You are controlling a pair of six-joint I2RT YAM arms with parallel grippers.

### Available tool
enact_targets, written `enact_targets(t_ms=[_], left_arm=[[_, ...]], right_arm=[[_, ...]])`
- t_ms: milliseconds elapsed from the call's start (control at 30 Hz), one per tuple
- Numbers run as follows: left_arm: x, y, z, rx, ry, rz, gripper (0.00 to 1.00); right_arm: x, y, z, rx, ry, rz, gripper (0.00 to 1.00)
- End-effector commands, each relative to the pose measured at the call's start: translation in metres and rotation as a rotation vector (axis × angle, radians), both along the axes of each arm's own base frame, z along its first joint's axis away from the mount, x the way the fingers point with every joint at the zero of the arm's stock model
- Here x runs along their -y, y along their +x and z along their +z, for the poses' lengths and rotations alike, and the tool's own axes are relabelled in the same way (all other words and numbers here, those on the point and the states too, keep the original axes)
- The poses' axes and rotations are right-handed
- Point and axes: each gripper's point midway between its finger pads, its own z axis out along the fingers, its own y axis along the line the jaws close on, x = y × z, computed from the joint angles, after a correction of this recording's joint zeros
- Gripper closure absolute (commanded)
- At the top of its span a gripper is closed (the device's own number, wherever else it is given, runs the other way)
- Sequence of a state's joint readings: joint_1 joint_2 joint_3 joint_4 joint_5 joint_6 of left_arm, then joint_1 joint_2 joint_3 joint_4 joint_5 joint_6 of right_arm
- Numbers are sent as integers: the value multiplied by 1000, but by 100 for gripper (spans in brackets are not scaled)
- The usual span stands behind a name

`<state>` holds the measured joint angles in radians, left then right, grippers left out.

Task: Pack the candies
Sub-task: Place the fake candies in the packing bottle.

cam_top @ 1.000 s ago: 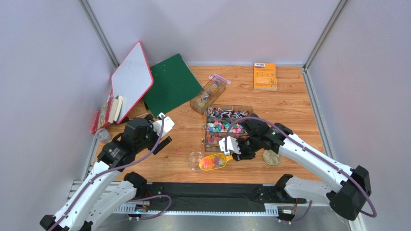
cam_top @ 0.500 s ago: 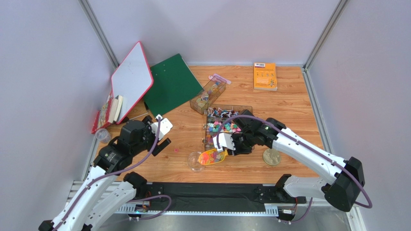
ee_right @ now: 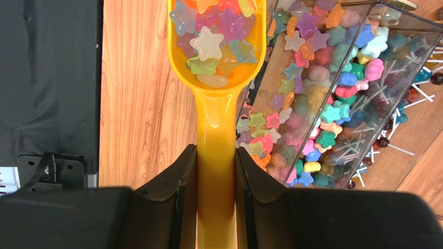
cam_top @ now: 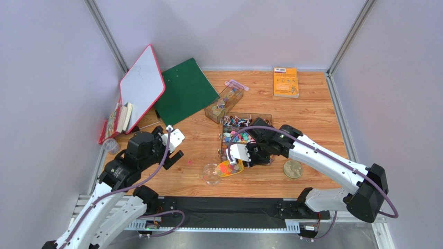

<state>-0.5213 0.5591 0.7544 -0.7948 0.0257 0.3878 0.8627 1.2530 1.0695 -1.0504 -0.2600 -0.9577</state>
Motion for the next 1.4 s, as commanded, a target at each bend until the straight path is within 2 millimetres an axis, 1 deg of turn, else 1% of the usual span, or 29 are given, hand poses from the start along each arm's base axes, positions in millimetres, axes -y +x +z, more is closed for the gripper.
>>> enact_targets(t_ms=[0, 200, 433, 633, 767, 967, 1167, 1367], left_arm=[[4, -2, 7, 7, -52, 4, 11], [5, -4, 7, 14, -62, -2, 12], [3, -5, 3, 18, -58, -4, 11], [3, -5, 5, 32, -62, -6, 11], [4, -4, 6, 38, -66, -10, 11], [4, -4, 6, 45, -70, -12, 11], [5, -4, 8, 51, -75, -15, 11], [6, -5, 6, 49, -84, -15, 11]], right_arm=[[-6, 9, 16, 51, 6, -22, 100], [-4, 10, 18, 69, -22, -29, 100], [-8, 8, 22, 91, -55, 2, 100], [-10, 10, 24, 112, -90, 23, 100], [-9, 9, 24, 96, -127, 12, 100], [-5, 13, 27, 133, -167, 11, 100], [-5, 12, 28, 135, -181, 11, 100], [-10, 13, 32, 144, -172, 12, 100]])
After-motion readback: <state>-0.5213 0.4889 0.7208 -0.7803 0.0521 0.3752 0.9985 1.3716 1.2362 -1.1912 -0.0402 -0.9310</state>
